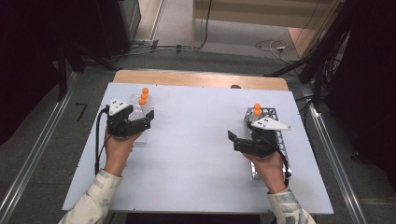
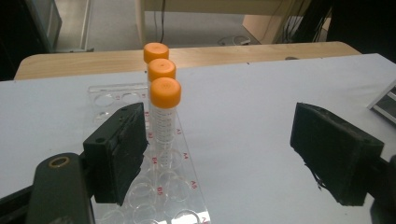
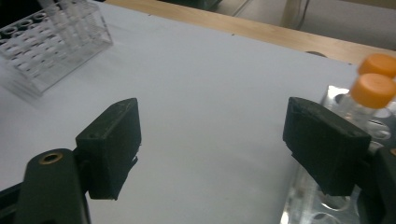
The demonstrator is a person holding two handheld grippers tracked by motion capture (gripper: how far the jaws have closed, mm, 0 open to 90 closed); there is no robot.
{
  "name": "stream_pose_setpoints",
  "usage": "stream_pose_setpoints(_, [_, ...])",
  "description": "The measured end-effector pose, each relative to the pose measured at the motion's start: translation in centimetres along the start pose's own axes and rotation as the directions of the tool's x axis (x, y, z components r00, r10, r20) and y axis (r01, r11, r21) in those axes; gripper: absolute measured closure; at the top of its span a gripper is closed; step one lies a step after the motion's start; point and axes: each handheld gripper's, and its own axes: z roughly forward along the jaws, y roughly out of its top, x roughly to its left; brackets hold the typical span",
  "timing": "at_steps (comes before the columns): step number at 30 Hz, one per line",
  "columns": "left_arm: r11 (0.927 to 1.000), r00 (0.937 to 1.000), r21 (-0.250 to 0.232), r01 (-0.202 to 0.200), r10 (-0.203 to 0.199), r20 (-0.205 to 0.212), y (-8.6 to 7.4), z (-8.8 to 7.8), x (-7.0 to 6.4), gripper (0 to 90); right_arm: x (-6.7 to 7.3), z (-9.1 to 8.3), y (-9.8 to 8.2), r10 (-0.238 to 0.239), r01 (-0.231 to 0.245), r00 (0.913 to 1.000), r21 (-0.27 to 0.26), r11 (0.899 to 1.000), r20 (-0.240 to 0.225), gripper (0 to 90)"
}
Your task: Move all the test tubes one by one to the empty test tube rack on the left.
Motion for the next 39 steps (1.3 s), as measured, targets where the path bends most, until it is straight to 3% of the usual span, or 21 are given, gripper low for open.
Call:
stream_pose_setpoints(7, [0.9999,0.9998,0.007,-0.012,0.012,0.014,-0.1,0.1,-0.4,18.6,-2.1,0.0,0.0,0.025,-0.025,0.9975,-0.006,1.0,0.066,17.8])
stream_pose_setpoints(16, [0.9997,0.9995,0.014,-0.021,0.02,0.024,-0.2,0.2,-0.8,18.6,-4.8,1.8,-0.8,0.058,-0.064,0.9878,0.034,0.997,0.144,19.0])
stream_pose_setpoints(21, [0.9995,0.9994,0.019,-0.024,0.024,0.026,-0.3,0.4,-0.9,18.7,-5.5,2.4,-0.6,0.071,-0.073,0.9829,0.008,0.997,0.17,27.3])
stream_pose_setpoints(28, [0.9993,0.9991,0.022,-0.029,0.029,0.031,-0.3,0.5,-1.1,18.8,-6.2,3.5,-0.5,0.089,-0.098,0.9722,0.033,0.995,0.216,42.3])
stream_pose_setpoints(31, [0.9992,0.9989,0.024,-0.032,0.031,0.034,-0.4,0.6,-1.2,18.9,-6.4,4.1,-0.5,0.093,-0.113,0.9692,0.076,0.991,0.228,48.2])
stream_pose_setpoints(34, [0.9991,0.9988,0.024,-0.034,0.033,0.036,-0.5,0.7,-1.4,19.0,-6.5,4.4,-0.2,0.096,-0.121,0.9644,0.087,0.989,0.247,52.3])
stream_pose_setpoints(39, [0.999,0.9984,0.024,-0.037,0.036,0.043,-0.5,0.7,-1.5,19.0,-6.4,5.3,0.1,0.07,-0.111,0.9598,0.139,0.984,0.272,58.2])
